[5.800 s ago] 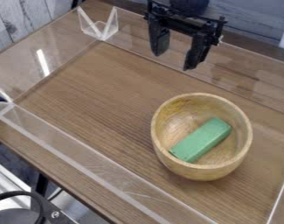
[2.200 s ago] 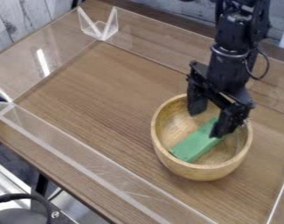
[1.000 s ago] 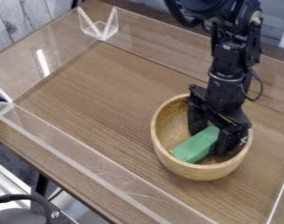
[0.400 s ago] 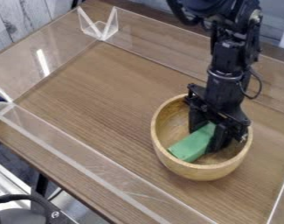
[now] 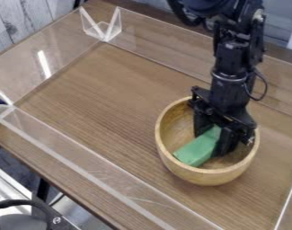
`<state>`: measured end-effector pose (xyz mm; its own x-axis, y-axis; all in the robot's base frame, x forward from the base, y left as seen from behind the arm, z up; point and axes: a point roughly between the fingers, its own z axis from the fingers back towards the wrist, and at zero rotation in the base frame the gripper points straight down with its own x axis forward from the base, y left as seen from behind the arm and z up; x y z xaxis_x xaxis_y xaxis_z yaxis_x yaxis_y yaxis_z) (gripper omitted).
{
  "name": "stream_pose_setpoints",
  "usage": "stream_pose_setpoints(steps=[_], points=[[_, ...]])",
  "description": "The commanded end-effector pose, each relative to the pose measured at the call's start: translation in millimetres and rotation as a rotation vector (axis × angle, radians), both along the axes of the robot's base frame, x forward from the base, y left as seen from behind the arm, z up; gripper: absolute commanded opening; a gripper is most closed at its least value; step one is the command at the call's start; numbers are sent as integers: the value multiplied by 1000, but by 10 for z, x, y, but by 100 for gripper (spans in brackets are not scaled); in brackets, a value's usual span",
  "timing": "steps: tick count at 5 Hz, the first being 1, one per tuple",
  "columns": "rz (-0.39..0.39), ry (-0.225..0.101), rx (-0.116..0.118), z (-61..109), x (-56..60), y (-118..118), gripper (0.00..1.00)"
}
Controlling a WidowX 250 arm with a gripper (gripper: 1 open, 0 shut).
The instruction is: Remove the green block from inside the brown bowl and put it on the table
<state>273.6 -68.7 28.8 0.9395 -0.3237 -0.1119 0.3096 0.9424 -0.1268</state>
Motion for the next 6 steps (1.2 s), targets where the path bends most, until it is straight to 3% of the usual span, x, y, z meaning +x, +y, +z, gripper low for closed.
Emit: stream_pose_setpoints(steps=[1, 2, 4, 5, 6], points=[[20, -27, -19, 274, 45, 36, 0], [41, -9, -26, 442, 38, 68, 0], [66, -155, 35, 1158, 3, 108, 0], [89, -199, 24, 1056, 158, 238, 0], [117, -223, 16, 935, 234, 348, 0]])
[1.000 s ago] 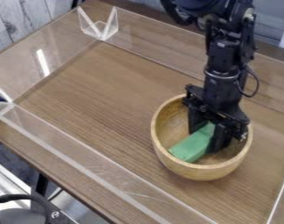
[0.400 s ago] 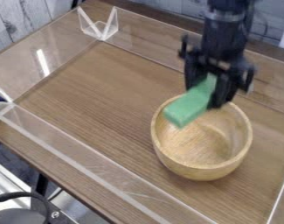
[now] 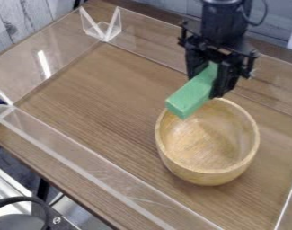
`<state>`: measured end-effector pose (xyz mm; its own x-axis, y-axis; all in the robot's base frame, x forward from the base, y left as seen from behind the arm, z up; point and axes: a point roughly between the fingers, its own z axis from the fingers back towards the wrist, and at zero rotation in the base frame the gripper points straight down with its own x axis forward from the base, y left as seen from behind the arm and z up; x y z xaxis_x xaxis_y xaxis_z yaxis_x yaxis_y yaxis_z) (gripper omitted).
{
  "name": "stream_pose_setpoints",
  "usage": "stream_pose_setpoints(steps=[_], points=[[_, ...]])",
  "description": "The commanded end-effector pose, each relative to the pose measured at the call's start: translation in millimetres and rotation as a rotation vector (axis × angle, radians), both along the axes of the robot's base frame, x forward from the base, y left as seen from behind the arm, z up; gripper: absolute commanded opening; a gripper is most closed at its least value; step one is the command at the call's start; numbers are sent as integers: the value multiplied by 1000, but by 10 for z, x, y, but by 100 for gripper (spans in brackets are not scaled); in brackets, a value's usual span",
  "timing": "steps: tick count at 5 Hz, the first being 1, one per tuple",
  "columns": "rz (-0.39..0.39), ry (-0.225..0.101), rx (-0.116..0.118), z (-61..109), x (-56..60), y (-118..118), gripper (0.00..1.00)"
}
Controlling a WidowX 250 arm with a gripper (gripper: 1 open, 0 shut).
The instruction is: Remove the green block from inside the brown bowl and put it on the table
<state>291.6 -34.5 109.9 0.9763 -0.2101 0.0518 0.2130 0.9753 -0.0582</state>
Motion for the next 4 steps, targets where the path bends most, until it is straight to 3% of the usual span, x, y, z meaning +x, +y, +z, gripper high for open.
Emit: stream_pose_setpoints(steps=[1, 3, 4], points=[[25, -74, -14, -24, 117, 129, 0], [-14, -66, 17, -173, 119, 196, 0], [-23, -82, 12, -235, 128, 166, 0]])
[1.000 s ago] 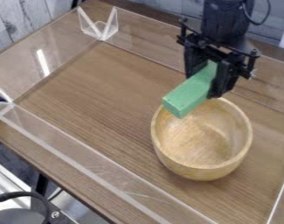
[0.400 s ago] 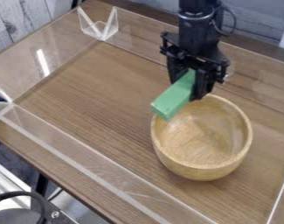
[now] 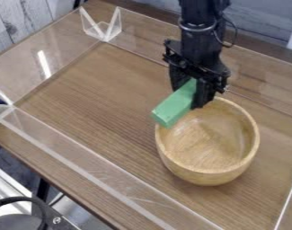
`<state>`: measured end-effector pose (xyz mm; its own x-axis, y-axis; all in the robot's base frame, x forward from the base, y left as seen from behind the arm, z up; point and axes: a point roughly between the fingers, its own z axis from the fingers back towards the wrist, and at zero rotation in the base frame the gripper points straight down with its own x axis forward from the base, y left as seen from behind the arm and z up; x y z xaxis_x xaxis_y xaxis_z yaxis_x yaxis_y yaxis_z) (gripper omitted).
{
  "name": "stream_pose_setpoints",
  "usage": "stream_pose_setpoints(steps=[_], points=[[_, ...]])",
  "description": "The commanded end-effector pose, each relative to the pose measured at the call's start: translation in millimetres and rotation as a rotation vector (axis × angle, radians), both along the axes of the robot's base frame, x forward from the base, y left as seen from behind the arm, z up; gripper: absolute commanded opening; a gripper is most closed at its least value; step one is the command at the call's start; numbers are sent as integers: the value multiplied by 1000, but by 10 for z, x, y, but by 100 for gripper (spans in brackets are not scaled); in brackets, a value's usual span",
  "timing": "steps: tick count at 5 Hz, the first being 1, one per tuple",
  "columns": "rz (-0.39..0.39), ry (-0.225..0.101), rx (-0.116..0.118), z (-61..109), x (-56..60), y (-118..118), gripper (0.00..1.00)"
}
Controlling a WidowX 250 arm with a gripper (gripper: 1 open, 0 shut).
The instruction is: Remove the green block from inside the brown bowl and put it on the table
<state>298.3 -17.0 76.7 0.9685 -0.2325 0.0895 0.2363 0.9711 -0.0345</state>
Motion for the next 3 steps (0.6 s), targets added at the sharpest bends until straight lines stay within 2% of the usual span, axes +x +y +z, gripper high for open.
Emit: stream_pose_setpoints(steps=[1, 3], points=[[-8, -61, -7, 55, 79, -34, 0], [6, -83, 2, 175, 30, 231, 0]])
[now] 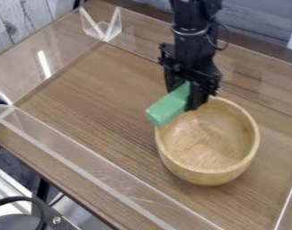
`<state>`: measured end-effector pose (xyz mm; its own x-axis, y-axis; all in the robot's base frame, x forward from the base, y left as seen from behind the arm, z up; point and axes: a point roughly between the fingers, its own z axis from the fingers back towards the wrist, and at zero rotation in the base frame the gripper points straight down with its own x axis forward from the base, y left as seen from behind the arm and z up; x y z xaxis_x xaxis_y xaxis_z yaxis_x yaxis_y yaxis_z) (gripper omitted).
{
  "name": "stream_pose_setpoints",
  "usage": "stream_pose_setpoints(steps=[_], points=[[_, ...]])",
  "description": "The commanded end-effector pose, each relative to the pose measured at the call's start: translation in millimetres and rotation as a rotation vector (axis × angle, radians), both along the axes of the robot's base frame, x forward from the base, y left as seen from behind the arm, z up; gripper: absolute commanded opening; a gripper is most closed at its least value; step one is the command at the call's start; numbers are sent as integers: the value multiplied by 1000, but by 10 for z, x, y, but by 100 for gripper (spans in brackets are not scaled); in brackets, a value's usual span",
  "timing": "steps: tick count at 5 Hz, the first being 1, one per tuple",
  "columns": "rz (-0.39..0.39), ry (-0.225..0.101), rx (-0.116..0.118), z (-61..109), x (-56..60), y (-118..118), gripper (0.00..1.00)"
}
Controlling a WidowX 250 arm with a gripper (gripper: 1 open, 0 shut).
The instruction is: Remove the green block from inside the brown bowl and put it on the table
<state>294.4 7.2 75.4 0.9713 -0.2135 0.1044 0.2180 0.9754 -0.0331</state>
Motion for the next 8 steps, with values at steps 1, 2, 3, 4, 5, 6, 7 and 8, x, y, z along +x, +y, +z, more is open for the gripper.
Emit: stream_pose_setpoints(steps=[1, 2, 3, 4, 5, 6, 7, 8], points=[[2, -70, 21, 156, 99, 327, 0], [82, -80, 37, 86, 137, 737, 0], [133, -88, 44, 2, 206, 887, 0], [141, -90, 38, 19, 231, 1003, 0], [146, -92, 32, 27, 271, 1115, 0], [129, -93, 6, -120, 351, 1147, 0], [109, -97, -20, -226, 390, 1140, 0], [94, -104, -44, -270, 393, 1110, 0]])
